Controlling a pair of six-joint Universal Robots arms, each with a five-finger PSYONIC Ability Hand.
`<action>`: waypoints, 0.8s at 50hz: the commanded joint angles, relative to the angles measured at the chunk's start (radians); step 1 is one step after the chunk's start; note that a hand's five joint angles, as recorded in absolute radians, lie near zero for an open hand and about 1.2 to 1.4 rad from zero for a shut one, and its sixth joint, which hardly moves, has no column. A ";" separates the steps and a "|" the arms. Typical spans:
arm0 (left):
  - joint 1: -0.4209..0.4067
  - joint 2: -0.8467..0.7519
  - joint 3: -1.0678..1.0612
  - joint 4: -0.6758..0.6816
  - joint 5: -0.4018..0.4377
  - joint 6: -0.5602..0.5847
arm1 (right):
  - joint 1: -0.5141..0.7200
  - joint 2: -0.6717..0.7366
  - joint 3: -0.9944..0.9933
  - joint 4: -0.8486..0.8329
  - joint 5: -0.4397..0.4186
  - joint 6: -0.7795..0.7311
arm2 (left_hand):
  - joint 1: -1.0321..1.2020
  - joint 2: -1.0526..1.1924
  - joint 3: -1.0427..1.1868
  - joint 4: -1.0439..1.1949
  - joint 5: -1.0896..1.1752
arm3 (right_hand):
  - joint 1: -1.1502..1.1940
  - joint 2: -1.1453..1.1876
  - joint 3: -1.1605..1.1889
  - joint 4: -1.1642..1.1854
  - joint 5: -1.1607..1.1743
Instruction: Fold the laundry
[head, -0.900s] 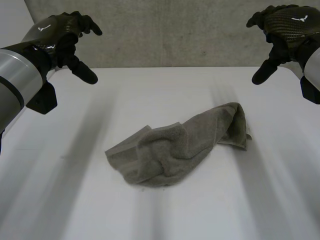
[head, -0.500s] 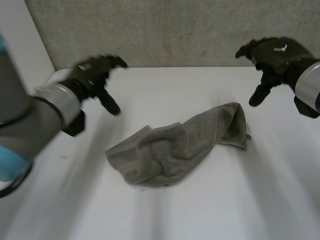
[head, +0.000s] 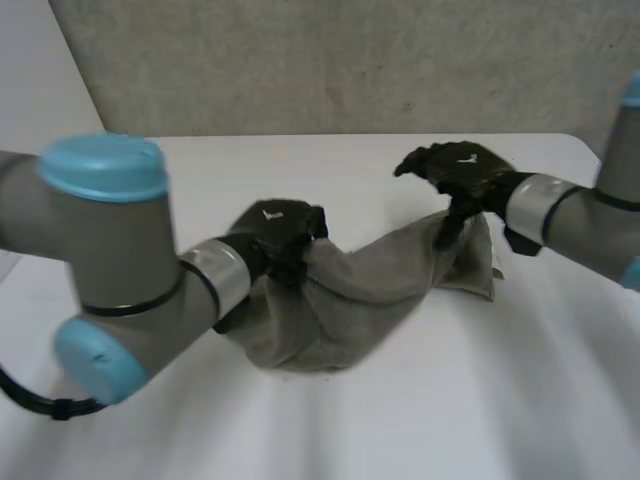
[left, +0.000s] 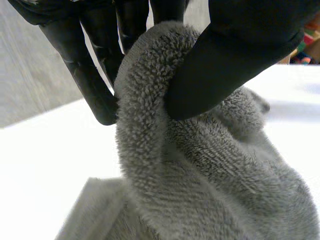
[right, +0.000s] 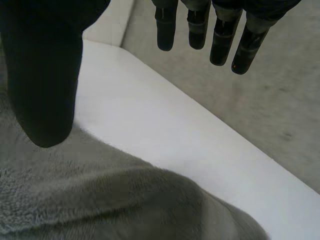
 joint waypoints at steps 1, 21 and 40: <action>0.007 0.324 -0.204 -0.011 0.004 0.073 | 0.101 0.228 -0.214 0.120 -0.113 -0.007 | 0.230 0.197 0.199 0.198 0.206 | -0.022 -0.039 -0.030 -0.051 -0.057; 0.120 0.138 0.251 0.086 -0.132 0.422 | 0.250 0.119 -0.648 -0.314 0.378 -0.110 | 0.230 0.197 0.199 0.198 0.206 | 1.199 1.183 1.191 1.171 1.165; -0.029 0.171 -0.139 0.184 -0.246 0.327 | 0.256 -0.098 0.252 -0.348 0.263 -0.172 | 0.230 0.197 0.199 0.198 0.206 | 1.199 1.183 1.191 1.171 1.165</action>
